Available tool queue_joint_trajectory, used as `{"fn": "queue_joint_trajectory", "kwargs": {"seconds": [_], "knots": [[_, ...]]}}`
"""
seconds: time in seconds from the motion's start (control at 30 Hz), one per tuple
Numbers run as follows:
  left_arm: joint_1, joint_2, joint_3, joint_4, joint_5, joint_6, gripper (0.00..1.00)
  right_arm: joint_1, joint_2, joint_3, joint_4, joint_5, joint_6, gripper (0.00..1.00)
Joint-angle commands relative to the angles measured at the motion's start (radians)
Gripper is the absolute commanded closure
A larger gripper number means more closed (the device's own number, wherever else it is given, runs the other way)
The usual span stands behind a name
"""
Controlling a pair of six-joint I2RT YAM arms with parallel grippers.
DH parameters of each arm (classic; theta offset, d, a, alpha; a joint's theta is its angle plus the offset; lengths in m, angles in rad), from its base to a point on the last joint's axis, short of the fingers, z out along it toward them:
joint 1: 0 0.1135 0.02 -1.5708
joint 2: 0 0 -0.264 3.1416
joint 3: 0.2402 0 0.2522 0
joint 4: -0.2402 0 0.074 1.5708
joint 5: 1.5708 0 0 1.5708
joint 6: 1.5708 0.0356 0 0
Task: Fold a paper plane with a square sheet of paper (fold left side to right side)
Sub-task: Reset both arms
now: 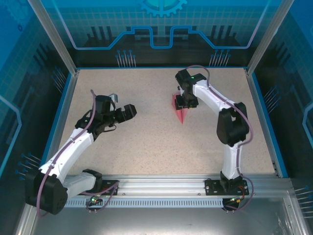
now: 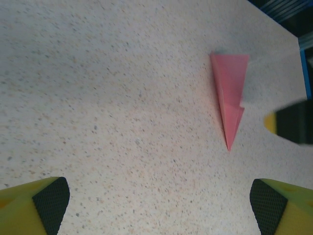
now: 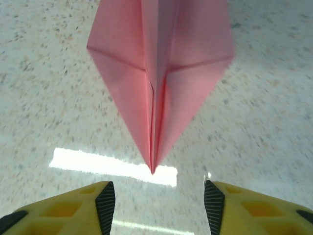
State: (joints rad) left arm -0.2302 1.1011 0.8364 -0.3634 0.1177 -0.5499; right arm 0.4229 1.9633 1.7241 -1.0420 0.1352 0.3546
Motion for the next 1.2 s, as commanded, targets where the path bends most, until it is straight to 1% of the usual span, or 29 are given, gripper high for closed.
{"fn": "queue_joint_trajectory", "kwargs": {"seconds": [0.0, 0.1, 0.17, 0.2, 0.27, 0.37, 0.47, 0.57, 0.67, 0.73, 0.8, 0.87, 0.93, 1.03, 1.17], "knots": [[0.052, -0.049, 0.025, -0.015, -0.046, 0.023, 0.01, -0.004, -0.162, -0.099, 0.026, 0.067, -0.057, 0.37], [0.079, -0.086, -0.011, 0.031, -0.185, 0.056, 0.01, -0.016, -0.316, -0.250, 0.140, 0.137, -0.109, 0.25], [0.083, -0.117, -0.061, 0.108, -0.300, 0.089, 0.01, -0.041, -0.405, -0.350, 0.224, 0.172, -0.124, 0.15], [0.083, -0.135, -0.099, 0.156, -0.367, 0.103, 0.01, -0.058, -0.447, -0.405, 0.267, 0.180, -0.127, 0.11], [0.086, -0.165, -0.172, 0.274, -0.462, 0.151, 0.01, -0.102, -0.519, -0.509, 0.375, 0.176, -0.126, 0.01], [0.087, -0.180, -0.256, 0.403, -0.579, 0.224, 0.01, -0.190, -0.584, -0.652, 0.528, 0.124, -0.134, 0.01], [0.093, -0.146, -0.267, 0.418, -0.624, 0.305, 0.01, -0.272, -0.622, -0.797, 0.704, 0.092, -0.151, 0.01], [0.098, -0.094, -0.291, 0.472, -0.639, 0.369, 0.01, -0.328, -0.639, -0.977, 0.966, 0.072, -0.195, 0.01], [0.103, -0.037, -0.338, 0.585, -0.628, 0.427, 0.01, -0.356, -0.618, -1.110, 1.227, 0.060, -0.221, 0.01], [0.109, 0.011, -0.360, 0.657, -0.603, 0.460, 0.01, -0.359, -0.577, -1.150, 1.360, 0.056, -0.250, 0.01], [0.114, 0.060, -0.368, 0.704, -0.559, 0.487, 0.01, -0.360, -0.544, -1.149, 1.408, 0.055, -0.287, 0.01], [0.121, 0.100, -0.385, 0.766, -0.513, 0.510, 0.01, -0.357, -0.535, -1.183, 1.531, 0.040, -0.328, 0.01], [0.128, 0.136, -0.408, 0.846, -0.472, 0.524, 0.01, -0.371, -0.510, -1.211, 1.608, -0.005, -0.323, 0.01], [0.143, 0.187, -0.440, 0.958, -0.407, 0.539, 0.01, -0.369, -0.455, -1.307, 1.831, -0.062, -0.355, 0.01], [0.162, 0.256, -0.467, 1.100, -0.329, 0.564, 0.01, -0.381, -0.461, -1.297, 1.799, -0.117, -0.359, 0.01]]}}
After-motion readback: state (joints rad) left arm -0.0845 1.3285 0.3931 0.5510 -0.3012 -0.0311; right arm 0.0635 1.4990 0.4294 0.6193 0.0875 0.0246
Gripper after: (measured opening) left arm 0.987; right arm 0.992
